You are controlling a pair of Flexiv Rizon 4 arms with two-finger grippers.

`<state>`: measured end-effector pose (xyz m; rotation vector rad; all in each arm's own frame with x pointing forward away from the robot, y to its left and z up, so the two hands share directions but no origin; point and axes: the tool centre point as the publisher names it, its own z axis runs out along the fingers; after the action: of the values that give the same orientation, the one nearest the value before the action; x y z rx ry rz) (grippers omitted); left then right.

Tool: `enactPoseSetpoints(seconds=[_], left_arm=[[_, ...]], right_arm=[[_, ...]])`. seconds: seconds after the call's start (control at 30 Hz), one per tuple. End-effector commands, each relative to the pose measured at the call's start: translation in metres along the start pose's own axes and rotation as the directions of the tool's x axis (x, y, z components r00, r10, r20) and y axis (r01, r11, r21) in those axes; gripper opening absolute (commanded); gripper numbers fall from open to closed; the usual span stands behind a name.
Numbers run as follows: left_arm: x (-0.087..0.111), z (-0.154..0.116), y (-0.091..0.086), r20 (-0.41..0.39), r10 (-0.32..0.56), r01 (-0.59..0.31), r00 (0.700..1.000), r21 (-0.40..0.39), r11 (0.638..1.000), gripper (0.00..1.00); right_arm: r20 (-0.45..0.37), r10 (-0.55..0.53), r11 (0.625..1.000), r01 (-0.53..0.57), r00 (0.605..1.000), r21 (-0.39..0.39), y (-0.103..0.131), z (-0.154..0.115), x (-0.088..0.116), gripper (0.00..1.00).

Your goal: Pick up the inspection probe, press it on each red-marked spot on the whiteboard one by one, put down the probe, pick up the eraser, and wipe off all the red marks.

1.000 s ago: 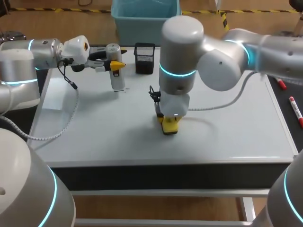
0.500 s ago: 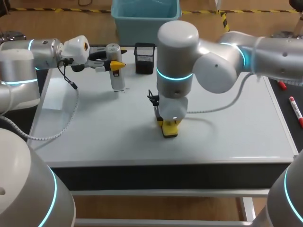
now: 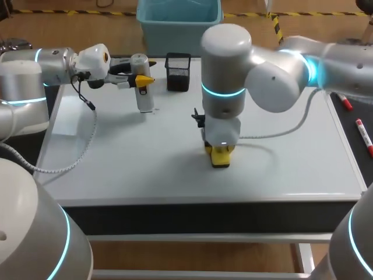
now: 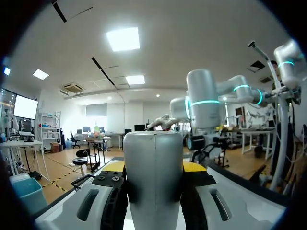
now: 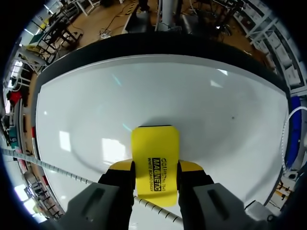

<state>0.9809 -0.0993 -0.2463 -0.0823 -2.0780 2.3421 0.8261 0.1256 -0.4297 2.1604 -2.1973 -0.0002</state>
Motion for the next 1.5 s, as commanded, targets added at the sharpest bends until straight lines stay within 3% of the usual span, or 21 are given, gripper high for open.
enactPoseSetpoints(seconds=[0.03,0.23,0.53,0.83,1.4,1.5], left_arm=[[-0.001,0.0,0.0,-0.003,0.0,0.0,1.0,0.002,1.0,0.0],[-0.001,0.0,0.0,-0.003,0.0,0.0,1.0,0.002,1.0,0.0],[-0.001,0.0,0.0,-0.003,0.0,0.0,1.0,0.002,1.0,0.0],[-0.001,0.0,0.0,-0.003,0.0,0.0,1.0,0.002,1.0,0.0],[-0.001,0.0,0.0,-0.003,0.0,0.0,1.0,0.002,1.0,0.0],[-0.001,0.0,0.0,-0.003,0.0,0.0,1.0,0.002,1.0,0.0]], right_arm=[[0.015,0.014,1.0,-0.014,1.0,0.011,-0.003,-0.005,0.024,0.0],[0.015,0.049,0.998,-0.05,0.999,0.034,-0.015,-0.017,0.049,0.0],[-0.004,0.056,0.997,-0.055,0.998,0.059,-0.035,-0.032,0.069,0.0],[-0.006,0.079,0.992,-0.078,0.997,0.1,-0.06,-0.057,0.078,0.0],[-0.006,0.079,0.992,-0.078,0.997,0.1,-0.06,-0.057,0.078,0.0],[-0.006,0.096,0.99,-0.095,0.995,0.106,-0.077,-0.053,0.077,0.0]])
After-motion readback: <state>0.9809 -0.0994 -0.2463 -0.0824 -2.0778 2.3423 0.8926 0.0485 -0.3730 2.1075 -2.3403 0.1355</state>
